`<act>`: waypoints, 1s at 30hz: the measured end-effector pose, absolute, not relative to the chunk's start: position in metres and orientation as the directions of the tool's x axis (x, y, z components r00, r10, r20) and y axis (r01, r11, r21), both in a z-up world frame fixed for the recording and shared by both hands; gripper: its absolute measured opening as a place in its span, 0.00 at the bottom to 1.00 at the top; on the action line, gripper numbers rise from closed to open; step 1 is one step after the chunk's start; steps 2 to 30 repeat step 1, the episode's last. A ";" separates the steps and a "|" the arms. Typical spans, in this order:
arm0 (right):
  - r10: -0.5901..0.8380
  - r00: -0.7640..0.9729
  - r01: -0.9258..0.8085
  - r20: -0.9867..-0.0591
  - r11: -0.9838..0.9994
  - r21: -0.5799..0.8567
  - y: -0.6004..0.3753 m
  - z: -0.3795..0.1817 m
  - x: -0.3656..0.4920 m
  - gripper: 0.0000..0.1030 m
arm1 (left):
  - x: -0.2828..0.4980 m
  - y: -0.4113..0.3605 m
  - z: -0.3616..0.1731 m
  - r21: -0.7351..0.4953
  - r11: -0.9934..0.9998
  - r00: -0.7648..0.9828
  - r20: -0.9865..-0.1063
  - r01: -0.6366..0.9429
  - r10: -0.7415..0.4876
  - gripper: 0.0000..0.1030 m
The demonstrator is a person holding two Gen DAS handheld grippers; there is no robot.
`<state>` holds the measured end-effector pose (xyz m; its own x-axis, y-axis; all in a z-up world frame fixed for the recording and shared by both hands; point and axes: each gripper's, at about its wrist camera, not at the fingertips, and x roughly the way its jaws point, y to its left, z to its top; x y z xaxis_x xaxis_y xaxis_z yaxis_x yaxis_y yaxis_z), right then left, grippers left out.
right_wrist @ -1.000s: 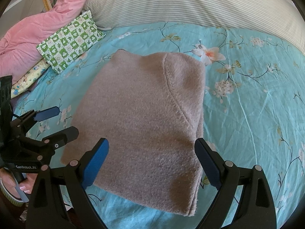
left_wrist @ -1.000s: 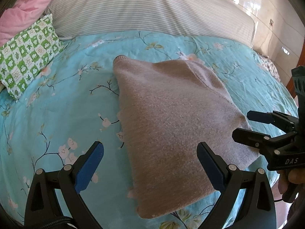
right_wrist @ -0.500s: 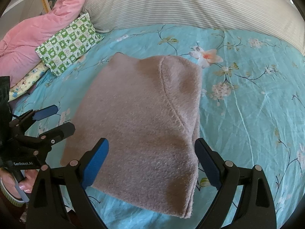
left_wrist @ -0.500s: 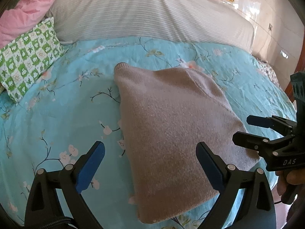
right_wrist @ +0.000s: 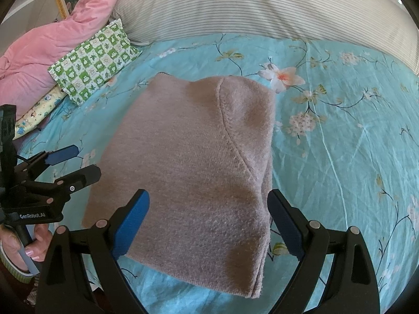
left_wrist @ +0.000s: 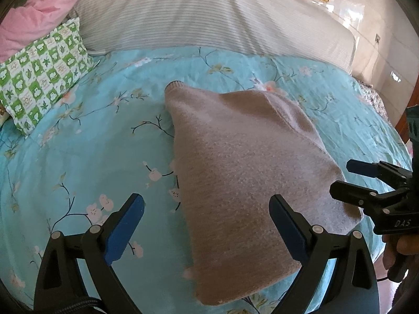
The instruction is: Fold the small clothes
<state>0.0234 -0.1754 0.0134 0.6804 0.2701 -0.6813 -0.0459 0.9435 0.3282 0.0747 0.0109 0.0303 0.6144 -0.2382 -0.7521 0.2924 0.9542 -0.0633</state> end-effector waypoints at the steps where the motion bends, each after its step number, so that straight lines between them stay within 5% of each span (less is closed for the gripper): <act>1: 0.270 0.680 -0.047 -0.681 0.944 0.328 -0.175 0.014 0.023 0.89 | 0.075 0.011 0.030 -0.064 0.955 0.613 -0.753 0.290 -0.237 0.94; 30: 0.270 0.680 -0.047 -0.681 0.944 0.328 -0.175 0.014 0.023 0.89 | 0.075 0.011 0.030 -0.064 0.955 0.613 -0.753 0.290 -0.237 0.94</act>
